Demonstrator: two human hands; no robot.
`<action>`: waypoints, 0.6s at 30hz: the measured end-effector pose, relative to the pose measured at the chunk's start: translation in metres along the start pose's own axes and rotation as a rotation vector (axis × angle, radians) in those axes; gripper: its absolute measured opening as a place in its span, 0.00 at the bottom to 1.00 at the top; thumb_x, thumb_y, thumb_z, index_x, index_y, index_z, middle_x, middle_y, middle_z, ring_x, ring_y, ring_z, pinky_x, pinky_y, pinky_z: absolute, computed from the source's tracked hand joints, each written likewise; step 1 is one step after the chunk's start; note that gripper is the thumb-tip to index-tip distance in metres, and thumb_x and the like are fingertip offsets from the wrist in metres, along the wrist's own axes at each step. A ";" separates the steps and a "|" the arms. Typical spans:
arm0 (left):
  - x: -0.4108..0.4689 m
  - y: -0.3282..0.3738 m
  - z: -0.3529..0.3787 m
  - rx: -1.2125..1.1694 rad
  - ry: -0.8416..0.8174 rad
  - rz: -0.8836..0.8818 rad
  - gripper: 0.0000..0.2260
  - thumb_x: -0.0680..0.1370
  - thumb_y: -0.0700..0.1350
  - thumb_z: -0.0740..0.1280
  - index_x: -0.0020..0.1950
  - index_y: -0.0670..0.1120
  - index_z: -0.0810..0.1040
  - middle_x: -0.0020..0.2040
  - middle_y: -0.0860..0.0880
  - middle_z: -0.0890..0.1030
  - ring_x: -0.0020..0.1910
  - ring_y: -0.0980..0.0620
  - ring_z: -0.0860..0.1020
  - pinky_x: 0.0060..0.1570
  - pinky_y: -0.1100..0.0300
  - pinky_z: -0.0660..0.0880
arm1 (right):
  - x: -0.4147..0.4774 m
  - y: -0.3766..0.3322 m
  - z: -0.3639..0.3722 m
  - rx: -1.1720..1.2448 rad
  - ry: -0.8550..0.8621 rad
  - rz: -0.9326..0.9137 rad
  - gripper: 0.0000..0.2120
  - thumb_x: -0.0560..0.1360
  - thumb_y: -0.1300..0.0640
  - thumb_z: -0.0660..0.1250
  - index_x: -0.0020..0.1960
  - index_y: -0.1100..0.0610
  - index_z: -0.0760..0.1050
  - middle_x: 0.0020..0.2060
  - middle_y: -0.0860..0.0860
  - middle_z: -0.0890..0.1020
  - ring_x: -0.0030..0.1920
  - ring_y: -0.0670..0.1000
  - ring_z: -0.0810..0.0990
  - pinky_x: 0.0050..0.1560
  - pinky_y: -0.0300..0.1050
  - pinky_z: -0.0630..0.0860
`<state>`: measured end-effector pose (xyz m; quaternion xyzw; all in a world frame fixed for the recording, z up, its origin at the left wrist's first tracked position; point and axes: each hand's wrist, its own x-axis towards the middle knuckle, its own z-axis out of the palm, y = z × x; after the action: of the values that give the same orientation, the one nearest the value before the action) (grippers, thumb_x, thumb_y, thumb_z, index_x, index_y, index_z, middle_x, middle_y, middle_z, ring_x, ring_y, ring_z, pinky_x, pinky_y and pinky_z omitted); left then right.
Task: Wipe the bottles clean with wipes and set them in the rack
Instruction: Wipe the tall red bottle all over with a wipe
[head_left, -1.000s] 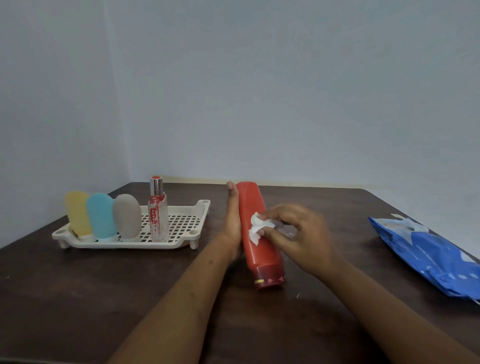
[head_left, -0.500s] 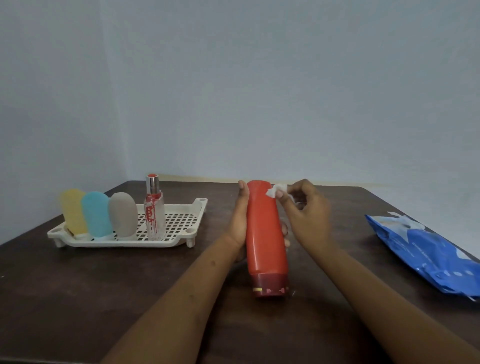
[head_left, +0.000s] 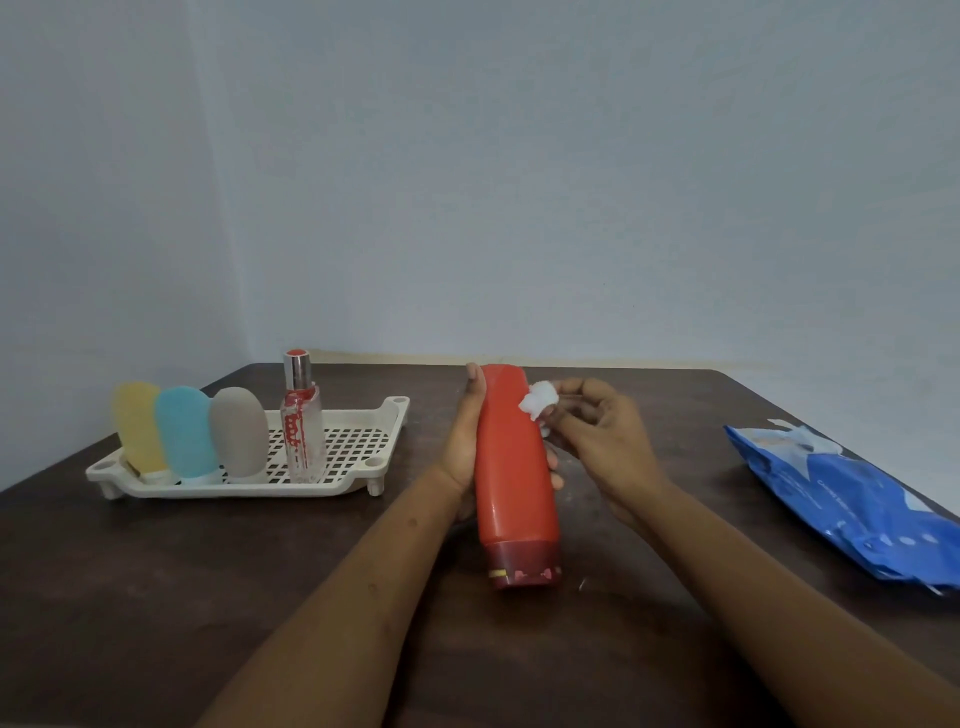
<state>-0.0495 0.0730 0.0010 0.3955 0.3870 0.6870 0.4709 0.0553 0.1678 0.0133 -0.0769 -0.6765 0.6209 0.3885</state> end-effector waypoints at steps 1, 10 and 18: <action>-0.001 0.002 -0.001 0.008 0.020 0.014 0.40 0.56 0.79 0.62 0.44 0.44 0.83 0.36 0.39 0.81 0.31 0.42 0.81 0.35 0.54 0.80 | -0.002 0.001 0.000 -0.009 -0.042 -0.001 0.06 0.73 0.68 0.68 0.50 0.64 0.76 0.37 0.61 0.80 0.31 0.51 0.78 0.39 0.47 0.78; -0.006 0.005 -0.013 0.025 0.121 -0.061 0.43 0.67 0.76 0.42 0.45 0.40 0.77 0.35 0.39 0.80 0.30 0.43 0.81 0.32 0.56 0.79 | -0.010 -0.008 -0.014 -0.322 -0.218 -0.047 0.03 0.72 0.63 0.71 0.45 0.58 0.79 0.39 0.58 0.84 0.42 0.51 0.83 0.49 0.40 0.76; -0.008 0.007 -0.005 0.059 0.114 -0.130 0.44 0.60 0.78 0.47 0.46 0.40 0.76 0.35 0.38 0.79 0.29 0.43 0.80 0.31 0.56 0.79 | -0.003 -0.020 -0.011 -0.137 -0.023 -0.156 0.10 0.73 0.67 0.69 0.46 0.52 0.79 0.38 0.49 0.84 0.41 0.44 0.81 0.44 0.36 0.76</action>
<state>-0.0543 0.0623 0.0044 0.3433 0.4583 0.6647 0.4799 0.0716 0.1704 0.0288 -0.0432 -0.7260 0.5417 0.4215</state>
